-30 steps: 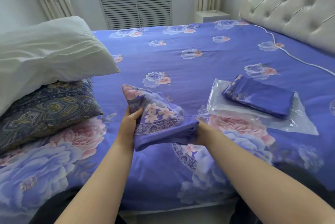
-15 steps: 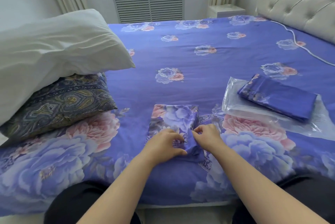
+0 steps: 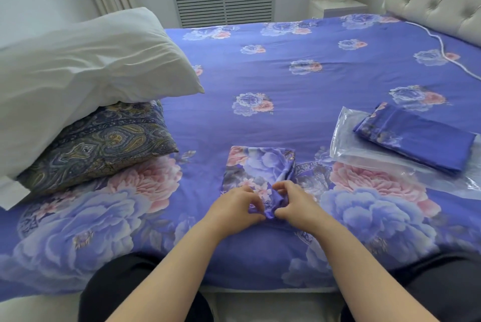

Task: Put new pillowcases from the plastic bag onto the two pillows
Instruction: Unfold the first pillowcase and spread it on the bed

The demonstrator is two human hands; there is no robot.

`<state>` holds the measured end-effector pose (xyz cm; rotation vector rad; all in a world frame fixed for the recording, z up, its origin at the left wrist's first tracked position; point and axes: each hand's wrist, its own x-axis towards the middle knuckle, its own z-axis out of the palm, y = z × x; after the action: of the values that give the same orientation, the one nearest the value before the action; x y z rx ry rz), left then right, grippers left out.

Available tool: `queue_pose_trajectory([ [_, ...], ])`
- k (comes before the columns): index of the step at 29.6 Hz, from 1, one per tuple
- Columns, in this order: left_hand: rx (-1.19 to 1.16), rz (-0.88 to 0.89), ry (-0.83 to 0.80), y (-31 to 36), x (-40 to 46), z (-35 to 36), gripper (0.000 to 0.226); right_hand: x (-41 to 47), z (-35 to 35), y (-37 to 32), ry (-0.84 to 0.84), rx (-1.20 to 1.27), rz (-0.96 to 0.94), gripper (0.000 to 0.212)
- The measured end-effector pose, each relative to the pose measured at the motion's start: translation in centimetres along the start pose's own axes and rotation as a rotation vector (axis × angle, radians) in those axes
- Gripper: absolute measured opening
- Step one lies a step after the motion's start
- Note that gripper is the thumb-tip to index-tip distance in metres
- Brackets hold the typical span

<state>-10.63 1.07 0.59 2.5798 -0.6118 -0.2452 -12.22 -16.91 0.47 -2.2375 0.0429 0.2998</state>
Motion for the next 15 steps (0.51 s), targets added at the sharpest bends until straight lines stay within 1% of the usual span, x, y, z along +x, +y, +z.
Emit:
queue_pose_trajectory([
  [1,-0.052,-0.019,0.018,0.1,0.0,-0.1,0.004,-0.1,0.2,0.1,0.054,-0.032,0.034,0.041],
  [3,-0.235,-0.105,0.067,0.2,-0.1,-0.6,0.01,-0.2,0.3,0.4,0.13,-0.062,0.11,0.014],
  [5,-0.523,-0.211,0.161,0.3,-0.3,-1.4,0.015,-0.5,0.2,0.3,0.149,-0.071,0.12,0.026],
  [6,-0.691,-0.268,0.197,0.3,-0.4,-1.8,0.017,-0.7,0.1,0.1,0.175,-0.05,0.109,0.028],
  [8,-0.983,-0.352,0.198,0.4,-0.6,-2.6,0.02,-0.9,-0.4,-0.6,0.27,-0.051,0.067,0.019],
  [10,-1.186,-0.386,0.195,0.7,-0.7,-3.5,0.025,-0.7,-0.9,-1.5,0.354,-0.073,0.028,0.004],
  [11,-1.276,-0.378,0.208,0.9,-0.8,-4.3,0.027,-0.6,-1.3,-2.1,0.346,-0.033,0.009,0.001],
  [12,-1.361,-0.354,0.212,1.2,-0.9,-5.0,0.03,-0.4,-1.6,-2.6,0.285,0.055,0.0,0.002],
  [14,-1.476,-0.301,0.183,1.7,-1.0,-6.2,0.031,-0.3,-1.7,-3.7,0.052,0.238,0.018,0.012],
  [15,-1.501,-0.278,0.157,1.8,-1.2,-6.8,0.03,-0.4,-1.4,-4.4,-0.06,0.229,0.028,0.016],
])
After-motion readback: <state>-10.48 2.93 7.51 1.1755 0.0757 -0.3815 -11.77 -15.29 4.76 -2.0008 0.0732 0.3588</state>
